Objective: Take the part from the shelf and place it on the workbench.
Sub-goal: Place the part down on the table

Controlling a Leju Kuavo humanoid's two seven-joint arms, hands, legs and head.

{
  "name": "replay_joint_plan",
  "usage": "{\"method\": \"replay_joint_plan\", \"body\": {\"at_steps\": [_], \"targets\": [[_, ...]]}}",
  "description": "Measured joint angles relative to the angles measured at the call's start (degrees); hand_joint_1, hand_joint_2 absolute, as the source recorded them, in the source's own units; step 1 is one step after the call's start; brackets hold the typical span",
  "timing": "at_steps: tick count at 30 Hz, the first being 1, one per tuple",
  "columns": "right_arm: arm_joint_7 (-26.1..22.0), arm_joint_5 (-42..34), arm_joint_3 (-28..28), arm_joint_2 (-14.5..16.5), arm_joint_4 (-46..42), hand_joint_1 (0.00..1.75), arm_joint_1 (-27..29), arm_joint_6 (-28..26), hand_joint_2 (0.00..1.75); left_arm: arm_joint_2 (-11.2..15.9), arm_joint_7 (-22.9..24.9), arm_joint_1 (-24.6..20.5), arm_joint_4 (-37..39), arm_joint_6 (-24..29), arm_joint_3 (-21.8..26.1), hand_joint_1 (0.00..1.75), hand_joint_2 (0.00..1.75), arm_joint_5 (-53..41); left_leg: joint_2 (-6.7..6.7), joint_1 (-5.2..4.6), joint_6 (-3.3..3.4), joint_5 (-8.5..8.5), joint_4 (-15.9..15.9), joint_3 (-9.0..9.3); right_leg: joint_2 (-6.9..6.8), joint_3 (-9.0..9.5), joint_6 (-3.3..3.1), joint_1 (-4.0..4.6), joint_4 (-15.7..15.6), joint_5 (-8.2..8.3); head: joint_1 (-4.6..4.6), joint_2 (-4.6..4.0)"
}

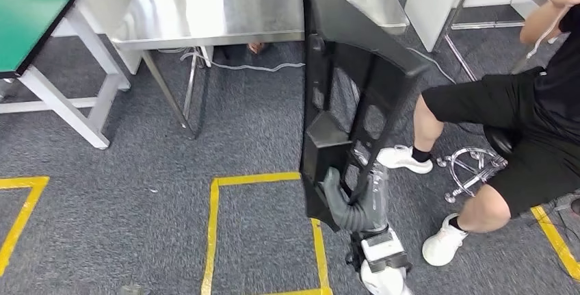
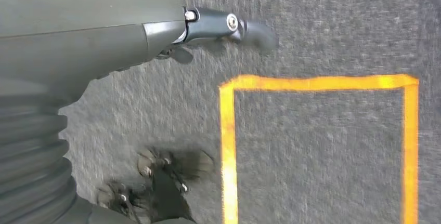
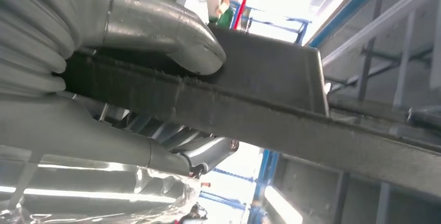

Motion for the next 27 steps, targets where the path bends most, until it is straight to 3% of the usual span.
{"method": "replay_joint_plan", "body": {"at_steps": [3, 4, 6, 8, 9, 10, 11, 12, 13, 14, 15, 16, 17, 19, 21, 23, 24, 25, 26, 27], "targets": [[-0.04, 0.06, -0.14, 0.27, -0.09, 1.75, 0.02, 0.14, 1.75, 0.09, 0.22, -0.1, -0.08, 0.05, 0.18, 0.0, 1.75, -0.08, -0.03, -0.31, 0.88, -0.13, -4.38, 4.18, -0.26, 1.07, 1.83, -0.06, 0.64, 1.74, -0.52, -0.02], [-0.07, 0.07, -0.18, 0.28, -0.1, 1.75, -0.11, 0.15, 1.75, 0.03, 0.29, -0.17, -0.07, 0.03, 0.27, 0.0, 1.75, -0.12, -0.01, -0.09, 1.15, -0.17, -5.36, 5.6, -0.34, 0.1, 2.25, -0.01, 2.7, 2.29, -0.6, -0.03], [-0.09, 0.07, -0.26, 0.2, -0.08, 1.75, -0.3, 0.16, 1.75, -0.16, 0.38, -0.34, -0.07, -0.01, 0.39, 0.0, 1.75, -0.23, -0.04, 0.41, 1.04, -0.8, -6.2, 7.21, -0.42, -4.23, 2.57, -0.12, 9.1, 1.89, -0.6, -0.05], [-0.12, 0.07, -0.33, 0.03, -0.03, 1.75, -0.22, 0.16, 1.75, -0.53, 0.48, -0.36, -0.04, -0.02, 0.44, 0.0, 1.75, -0.44, -0.14, 0.93, 0.24, -2.03, -6.21, 8.08, -0.44, -9.27, 2.63, -0.56, 13.58, -1.06, -0.49, -0.02], [-0.12, 0.07, -0.36, -0.05, 0.01, 1.75, -0.13, 0.16, 1.75, -0.74, 0.54, -0.28, -0.02, -0.02, 0.45, 0.0, 1.75, -0.55, -0.19, 1.21, -0.36, -2.72, -6.13, 8.65, -0.47, -10.74, 2.74, -0.92, 13.63, -2.29, -0.5, -0.01], [-0.13, 0.07, -0.37, -0.13, 0.05, 1.75, -0.06, 0.16, 1.75, -0.95, 0.62, -0.2, 0.01, -0.02, 0.45, 0.0, 1.75, -0.64, -0.25, 1.58, -1.06, -3.5, -5.87, 9.29, -0.53, -11.27, 3.33, -1.36, 11.94, -2.2, -0.51, -0.01], [-0.14, 0.06, -0.38, -0.18, 0.07, 1.75, -0.04, 0.16, 1.75, -1.11, 0.66, -0.15, 0.02, -0.02, 0.45, 0.0, 1.75, -0.69, -0.31, 2.04, -1.82, -4.4, -5.39, 9.89, -0.62, -10.98, 4.47, -1.87, 8.79, -0.67, -0.48, -0.01], [-0.14, 0.06, -0.39, -0.25, 0.12, 1.75, -0.04, 0.15, 1.75, -1.18, 0.7, -0.15, 0.03, -0.02, 0.45, 0.0, 1.75, -0.73, -0.35, 2.37, -2.63, -5.39, -4.72, 10.21, -0.96, -10.27, 5.84, -2.27, 5.62, 2.14, -0.38, -0.01], [-0.15, 0.06, -0.39, -0.3, 0.16, 1.75, -0.07, 0.14, 1.75, -1.19, 0.75, -0.16, 0.03, -0.01, 0.46, 0.0, 1.75, -0.76, -0.37, 2.6, -3.38, -6.56, -3.72, 10.4, -1.35, -9.75, 6.53, -2.46, 3.01, 4.34, -0.13, -0.01], [-0.16, 0.07, -0.4, -0.34, 0.21, 1.75, -0.06, 0.13, 1.75, -1.14, 0.78, -0.21, 0.04, 0.02, 0.48, 0.0, 1.75, -0.79, -0.28, 2.63, -4.01, -7.65, -2.86, 10.32, -1.58, -9.31, 6.31, -2.44, 1.7, 5.89, -0.01, -0.01], [-0.17, 0.08, -0.41, -0.36, 0.25, 1.75, -0.01, 0.11, 1.75, -1.09, 0.81, -0.24, 0.04, 0.06, 0.49, 0.0, 1.75, -0.81, -0.16, 2.59, -4.47, -8.51, -2.19, 10.28, -1.76, -9.22, 5.39, -2.35, 1.58, 6.59, 0.05, -0.01], [-0.18, 0.08, -0.43, -0.33, 0.26, 1.75, 0.04, 0.11, 1.75, -1.07, 0.83, -0.28, 0.04, 0.1, 0.49, 0.0, 1.75, -0.82, -0.04, 2.63, -4.77, -9.18, -1.75, 10.39, -1.66, -9.22, 4.01, -2.25, 1.69, 6.24, -0.02, -0.01], [-0.18, 0.07, -0.46, -0.3, 0.25, 1.75, 0.13, 0.1, 1.75, -1.05, 0.83, -0.33, 0.03, 0.15, 0.49, 0.0, 1.75, -0.82, 0.08, 2.76, -5.01, -9.43, -1.49, 10.33, -1.39, -8.86, 3.04, -2.28, 1.87, 6.27, -0.24, -0.01], [-0.21, 0.05, -0.57, -0.24, 0.24, 1.75, 0.14, 0.08, 1.75, -1.01, 0.81, -0.37, 0.03, 0.19, 0.49, 0.0, 1.75, -0.87, 0.49, 3.16, -5.57, -9.13, 1.37, 8.95, -1.13, -8.01, 1.97, -2.32, 1.87, 5.86, -0.41, -0.01], [-0.25, 0.09, -0.66, -0.18, 0.22, 1.75, 0.11, 0.07, 1.75, -1.02, 0.79, -0.42, 0.03, 0.18, 0.48, 0.0, 1.75, -0.91, 0.96, 3.44, -6.26, -9.8, 8.07, 4.58, -1.0, -6.91, 1.25, -2.12, 1.84, 4.96, -0.51, -0.01], [-0.26, 0.11, -0.68, -0.15, 0.24, 1.75, 0.21, 0.03, 1.75, -1.04, 0.86, -0.42, 0.03, 0.17, 0.47, 0.0, 1.75, -0.97, 1.08, 3.58, -6.59, -12.7, 13.99, -0.43, -0.89, -5.77, 1.01, -1.84, 1.83, 3.82, -0.57, -0.01], [-0.26, 0.1, -0.68, -0.15, 0.24, 1.75, 0.27, -0.02, 1.75, -1.04, 0.9, -0.4, 0.03, 0.17, 0.47, 0.0, 1.75, -1.02, 1.08, 3.6, -6.51, -13.81, 14.96, -2.09, -0.81, -5.05, 1.0, -1.68, 1.83, 3.21, -0.57, -0.01], [-0.27, 0.1, -0.69, -0.15, 0.24, 1.75, 0.29, -0.07, 1.75, -1.04, 0.95, -0.39, 0.03, 0.17, 0.47, 0.0, 1.75, -1.06, 1.08, 3.54, -6.19, -13.77, 14.22, -2.89, -0.74, -4.21, 0.99, -1.47, 1.8, 2.56, -0.57, -0.01], [-0.28, 0.09, -0.69, -0.14, 0.24, 1.75, 0.29, -0.12, 1.75, -1.04, 0.98, -0.38, 0.04, 0.18, 0.47, 0.0, 1.75, -1.08, 1.07, 3.37, -5.58, -12.29, 11.89, -2.88, -0.69, -3.26, 0.96, -1.22, 1.75, 1.88, -0.59, -0.01], [-0.3, 0.1, -0.7, -0.12, 0.24, 1.75, 0.29, -0.16, 1.75, -1.02, 1.01, -0.37, 0.04, 0.19, 0.48, 0.0, 1.75, -1.08, 1.05, 3.03, -4.6, -9.4, 8.52, -2.31, -0.67, -2.56, 0.9, -1.08, 1.58, 1.23, -0.6, -0.01]]}}
